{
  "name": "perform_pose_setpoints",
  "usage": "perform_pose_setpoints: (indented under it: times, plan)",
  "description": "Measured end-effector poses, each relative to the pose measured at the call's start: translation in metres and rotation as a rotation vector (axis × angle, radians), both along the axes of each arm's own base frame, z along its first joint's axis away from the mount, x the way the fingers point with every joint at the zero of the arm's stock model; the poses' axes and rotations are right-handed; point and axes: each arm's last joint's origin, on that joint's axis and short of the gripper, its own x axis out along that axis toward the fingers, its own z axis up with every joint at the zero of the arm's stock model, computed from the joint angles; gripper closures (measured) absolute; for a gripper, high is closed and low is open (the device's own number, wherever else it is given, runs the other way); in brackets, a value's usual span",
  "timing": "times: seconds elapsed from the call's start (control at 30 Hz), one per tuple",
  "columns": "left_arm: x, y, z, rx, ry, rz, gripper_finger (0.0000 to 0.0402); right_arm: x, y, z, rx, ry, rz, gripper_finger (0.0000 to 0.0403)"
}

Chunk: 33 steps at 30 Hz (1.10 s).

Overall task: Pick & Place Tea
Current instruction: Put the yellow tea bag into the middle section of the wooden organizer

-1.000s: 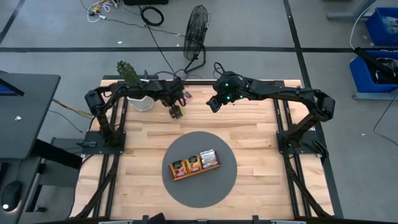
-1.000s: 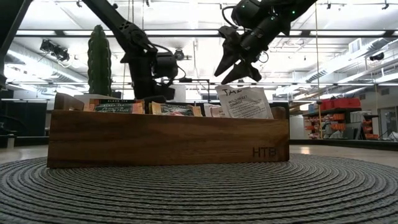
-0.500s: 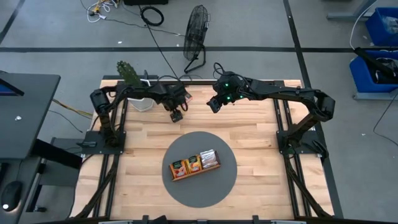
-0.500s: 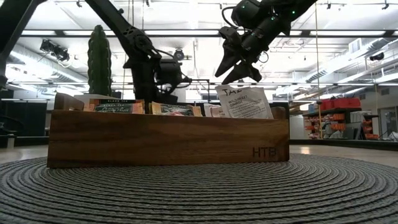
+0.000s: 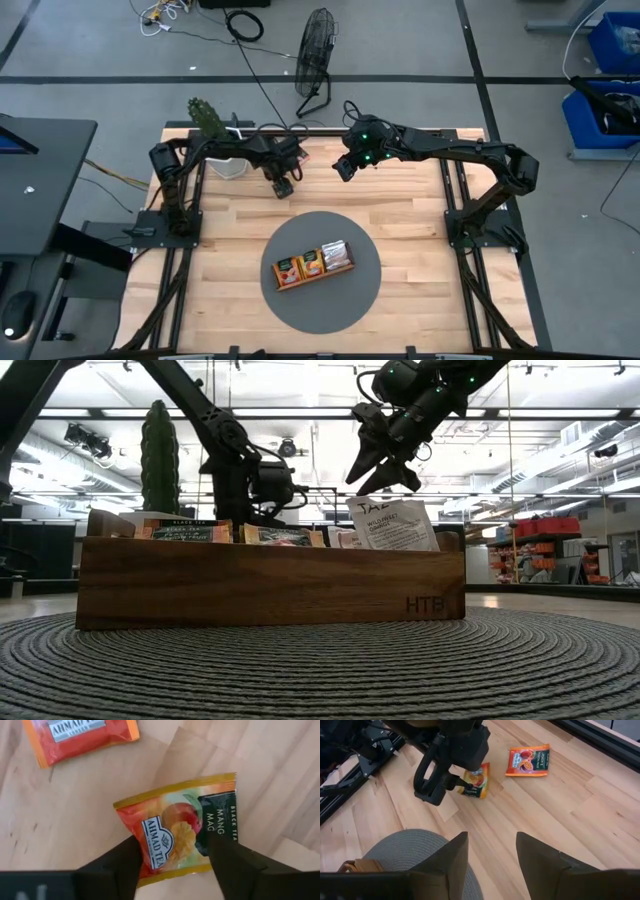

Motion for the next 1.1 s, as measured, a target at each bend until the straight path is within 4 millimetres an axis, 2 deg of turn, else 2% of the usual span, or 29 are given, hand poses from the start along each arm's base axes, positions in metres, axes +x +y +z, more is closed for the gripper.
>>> perform_pose_setpoints:
  times: [0.27, 0.53, 0.7, 0.9, 1.1]
  plan:
    - [-0.002, -0.001, 0.003, 0.004, 0.003, 0.035, 0.0297, 0.000, 0.000, 0.000, 0.000, 0.000, 0.000, 0.0229]
    - [-0.004, -0.003, 0.019, 0.018, -0.049, 0.081, 0.0373, 0.000, 0.000, 0.000, -0.001, -0.002, 0.001, 0.0229]
    - [-0.006, -0.004, 0.039, 0.042, -0.125, 0.118, 0.0389, 0.001, 0.001, 0.003, -0.014, -0.019, -0.001, 0.0229]
    - [-0.014, -0.008, 0.071, 0.061, -0.234, 0.214, 0.0374, -0.001, 0.002, 0.007, -0.018, -0.033, -0.003, 0.0229]
    - [-0.021, -0.017, 0.113, 0.097, -0.444, 0.309, 0.0374, 0.011, 0.011, 0.019, 0.052, -0.187, -0.041, 0.0229]
